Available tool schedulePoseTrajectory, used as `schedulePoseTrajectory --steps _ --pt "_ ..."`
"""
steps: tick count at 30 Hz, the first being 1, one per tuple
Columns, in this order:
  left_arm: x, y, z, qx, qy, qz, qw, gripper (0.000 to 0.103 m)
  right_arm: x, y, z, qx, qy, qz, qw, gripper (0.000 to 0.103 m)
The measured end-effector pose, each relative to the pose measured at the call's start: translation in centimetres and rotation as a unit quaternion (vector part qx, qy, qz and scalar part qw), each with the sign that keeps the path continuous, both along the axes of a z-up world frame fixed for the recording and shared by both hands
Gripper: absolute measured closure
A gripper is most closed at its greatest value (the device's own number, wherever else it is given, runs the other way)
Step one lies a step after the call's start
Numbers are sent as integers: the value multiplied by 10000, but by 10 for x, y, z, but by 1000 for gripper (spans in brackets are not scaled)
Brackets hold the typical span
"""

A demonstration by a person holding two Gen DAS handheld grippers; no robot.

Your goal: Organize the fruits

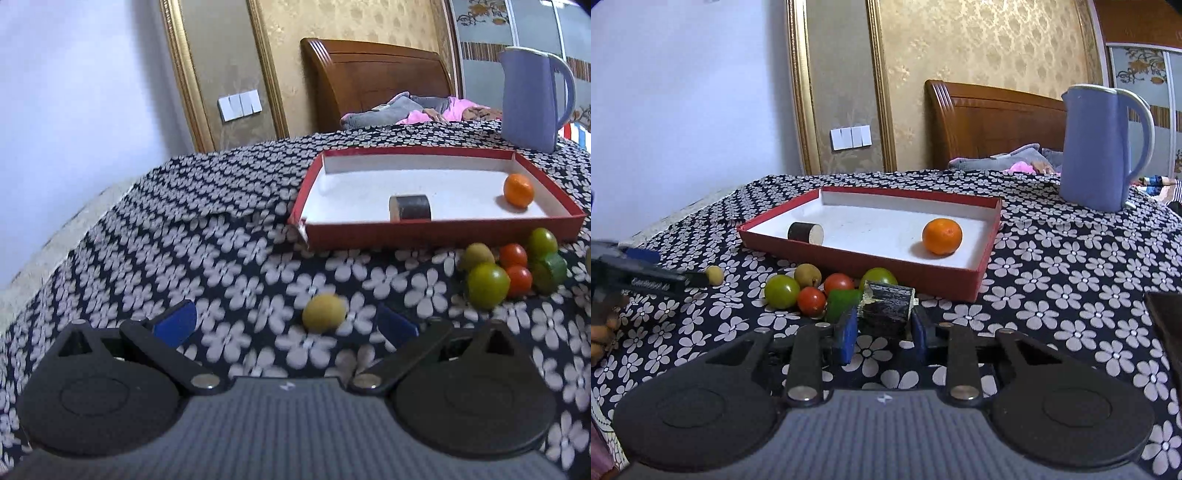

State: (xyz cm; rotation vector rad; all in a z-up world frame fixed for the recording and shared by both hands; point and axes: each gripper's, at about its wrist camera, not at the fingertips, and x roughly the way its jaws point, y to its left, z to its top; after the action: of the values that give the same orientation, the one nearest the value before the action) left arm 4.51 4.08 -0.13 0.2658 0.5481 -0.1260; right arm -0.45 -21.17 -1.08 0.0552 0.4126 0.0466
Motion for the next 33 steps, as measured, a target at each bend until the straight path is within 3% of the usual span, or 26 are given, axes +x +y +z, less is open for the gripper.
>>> schedulePoseTrajectory --steps 3,5,6,7,12,20,28,33 --pt "18 -7 -2 0 230 -1 9997 21 0 -1 -5 69 37 25 10000 73" --pt "30 -9 -6 -37 436 57 9990 28 1 0 -6 57 51 33 10000 73" --pt "35 -9 -10 -39 532 91 9985 41 0 0 -7 52 50 37 10000 73" --pt "38 -8 -13 -73 607 94 9981 48 0 0 -7 54 47 42 10000 73" --pt "36 -2 -15 -469 728 -210 9960 76 -1 1 -6 64 16 44 10000 73" --pt "13 5 -8 -682 419 -374 9961 77 -6 5 -2 90 -86 93 9999 73" --pt "-13 1 29 -632 -27 -521 9966 77 -16 10 5 103 -263 207 9994 73" --pt "-10 -24 52 -479 -238 -606 9967 77 -21 12 8 102 -330 293 9990 73"
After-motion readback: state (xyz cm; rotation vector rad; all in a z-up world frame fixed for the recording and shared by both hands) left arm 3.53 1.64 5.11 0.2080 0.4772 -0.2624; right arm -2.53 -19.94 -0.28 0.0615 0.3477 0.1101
